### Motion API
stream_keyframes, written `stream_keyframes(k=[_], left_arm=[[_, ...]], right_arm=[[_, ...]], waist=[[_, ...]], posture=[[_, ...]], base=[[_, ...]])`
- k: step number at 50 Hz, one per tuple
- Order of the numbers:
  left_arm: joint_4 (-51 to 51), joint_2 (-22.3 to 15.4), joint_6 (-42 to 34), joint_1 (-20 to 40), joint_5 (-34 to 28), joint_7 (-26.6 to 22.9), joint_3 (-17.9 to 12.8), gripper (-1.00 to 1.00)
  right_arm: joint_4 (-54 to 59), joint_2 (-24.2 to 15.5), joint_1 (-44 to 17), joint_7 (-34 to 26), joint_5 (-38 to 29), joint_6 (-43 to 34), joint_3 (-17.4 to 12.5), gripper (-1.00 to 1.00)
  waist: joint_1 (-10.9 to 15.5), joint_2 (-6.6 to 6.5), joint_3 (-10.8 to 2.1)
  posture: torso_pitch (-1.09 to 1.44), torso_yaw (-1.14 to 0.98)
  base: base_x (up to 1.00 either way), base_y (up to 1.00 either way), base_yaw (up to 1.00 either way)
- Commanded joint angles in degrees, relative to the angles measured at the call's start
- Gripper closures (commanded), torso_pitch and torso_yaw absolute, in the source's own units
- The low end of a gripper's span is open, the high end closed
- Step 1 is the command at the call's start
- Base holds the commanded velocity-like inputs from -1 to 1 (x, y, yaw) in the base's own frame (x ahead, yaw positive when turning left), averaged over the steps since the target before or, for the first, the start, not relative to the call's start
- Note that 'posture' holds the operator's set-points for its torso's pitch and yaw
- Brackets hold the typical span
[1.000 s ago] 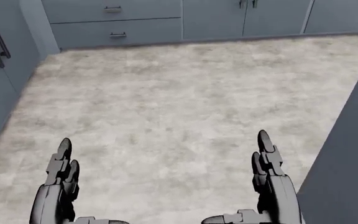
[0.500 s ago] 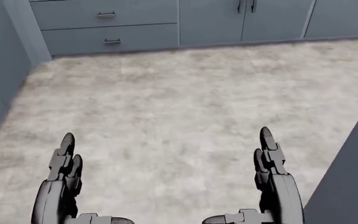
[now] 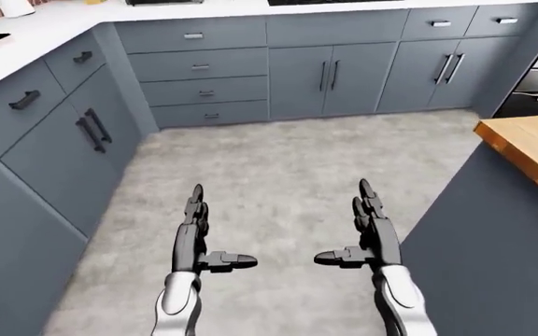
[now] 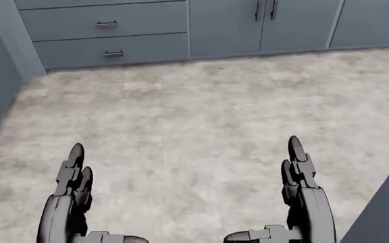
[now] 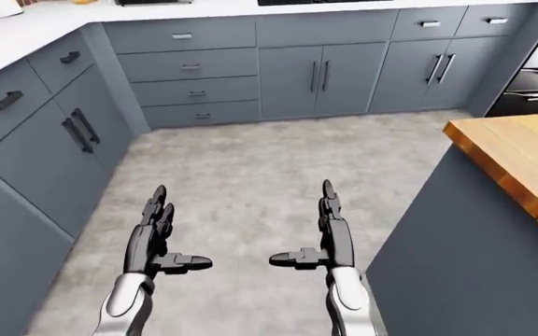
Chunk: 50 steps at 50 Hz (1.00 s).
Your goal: Navigate to the shelves.
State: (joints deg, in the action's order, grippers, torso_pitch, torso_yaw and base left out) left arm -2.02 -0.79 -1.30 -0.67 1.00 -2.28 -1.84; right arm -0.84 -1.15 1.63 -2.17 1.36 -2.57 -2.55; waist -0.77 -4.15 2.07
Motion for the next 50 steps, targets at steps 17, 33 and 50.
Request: stream_keyframes(k=[17, 33, 50], left_arm=[[1.7, -0.3, 1.4, 0.8, 0.1, 0.1, -0.4, -1.00], [1.7, -0.3, 1.4, 0.8, 0.1, 0.1, -0.4, -1.00], [1.7, -0.3, 1.4, 0.8, 0.1, 0.1, -0.4, -1.00]], right_arm=[[-2.4, 0.2, -0.5, -0.3, -0.2, 1.4, 0.6, -1.00], [-2.0, 0.2, -0.7, -0.3, 0.0, 1.6, 0.4, -1.00], [-1.6, 0.1, -0.8, -0.4, -0.1, 1.8, 0.5, -1.00]], waist=[[0.9, 7.28, -0.60], [1.2, 1.14, -0.90], [0.3, 4.36, -0.20]], posture=[[0.00, 0.00], [0.00, 0.00], [0.00, 0.00]], base=[[0.20, 0.00, 0.00], [0.20, 0.00, 0.00], [0.20, 0.00, 0.00]])
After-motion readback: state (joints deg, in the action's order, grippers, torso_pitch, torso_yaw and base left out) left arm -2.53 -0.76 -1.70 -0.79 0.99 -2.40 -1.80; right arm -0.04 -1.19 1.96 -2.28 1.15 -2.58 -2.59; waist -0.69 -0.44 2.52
